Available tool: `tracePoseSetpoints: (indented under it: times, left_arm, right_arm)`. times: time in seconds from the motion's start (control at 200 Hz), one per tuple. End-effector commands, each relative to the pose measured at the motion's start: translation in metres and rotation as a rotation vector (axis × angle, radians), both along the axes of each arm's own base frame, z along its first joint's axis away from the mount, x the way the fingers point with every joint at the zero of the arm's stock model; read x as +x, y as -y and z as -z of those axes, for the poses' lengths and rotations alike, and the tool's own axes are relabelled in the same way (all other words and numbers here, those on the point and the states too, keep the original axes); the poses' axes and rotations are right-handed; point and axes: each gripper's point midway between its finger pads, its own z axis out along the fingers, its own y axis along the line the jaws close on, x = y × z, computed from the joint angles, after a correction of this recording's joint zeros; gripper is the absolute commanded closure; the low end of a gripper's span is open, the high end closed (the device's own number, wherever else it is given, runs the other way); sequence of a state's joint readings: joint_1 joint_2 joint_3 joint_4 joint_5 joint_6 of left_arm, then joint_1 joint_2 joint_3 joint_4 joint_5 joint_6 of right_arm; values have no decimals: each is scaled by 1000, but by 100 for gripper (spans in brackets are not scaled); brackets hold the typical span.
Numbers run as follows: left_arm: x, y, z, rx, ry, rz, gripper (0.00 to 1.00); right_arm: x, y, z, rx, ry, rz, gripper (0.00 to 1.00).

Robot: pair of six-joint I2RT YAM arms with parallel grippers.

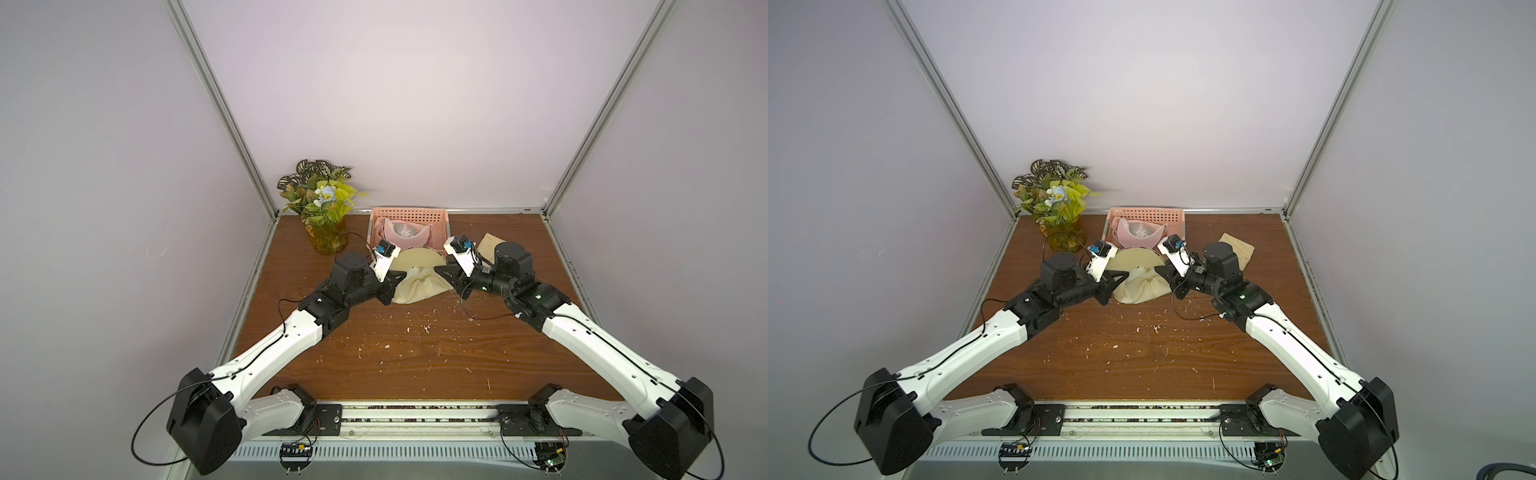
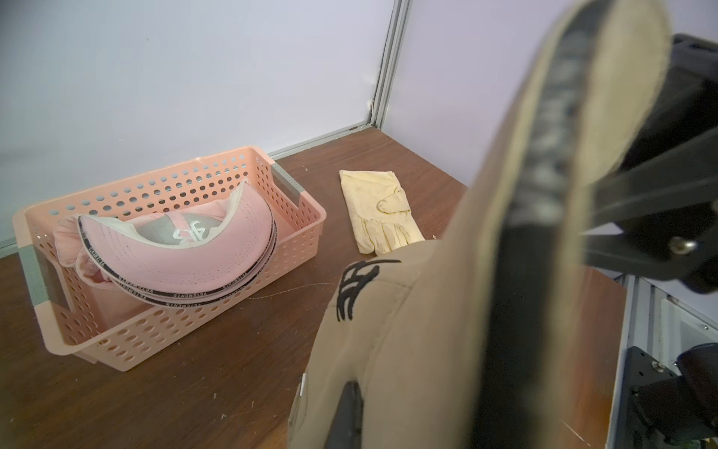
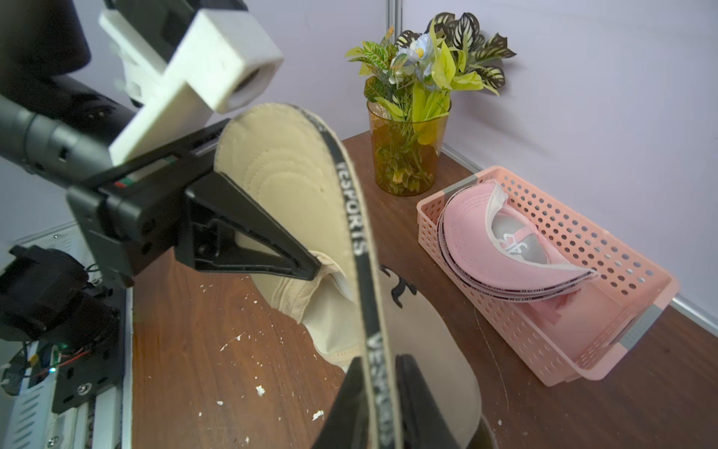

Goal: Turn the baseball cap inside out
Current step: Turn over the baseball cap.

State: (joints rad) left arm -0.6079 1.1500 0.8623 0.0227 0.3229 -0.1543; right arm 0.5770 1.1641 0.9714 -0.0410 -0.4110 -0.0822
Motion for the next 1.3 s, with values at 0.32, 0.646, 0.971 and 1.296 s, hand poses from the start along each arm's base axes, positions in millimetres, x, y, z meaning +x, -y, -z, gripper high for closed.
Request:
tracePoseSetpoints:
  times: [0.32, 0.646, 0.971, 1.296]
  left_arm:
    - [-2, -13, -70, -147, 71, 2, 100]
    - [-8, -19, -95, -269, 49, 87, 100]
    - [-12, -16, -92, -260, 21, 114, 100]
    - [3, -27, -68, -132, -29, 15, 100]
  right_arm:
    - [-5, 3, 64, -72, -85, -89, 54]
    - [-29, -3, 81, -83, -95, -232, 49]
    - [-14, 6, 55, -40, -12, -112, 46]
    - [-13, 26, 24, 10, 70, -58, 33]
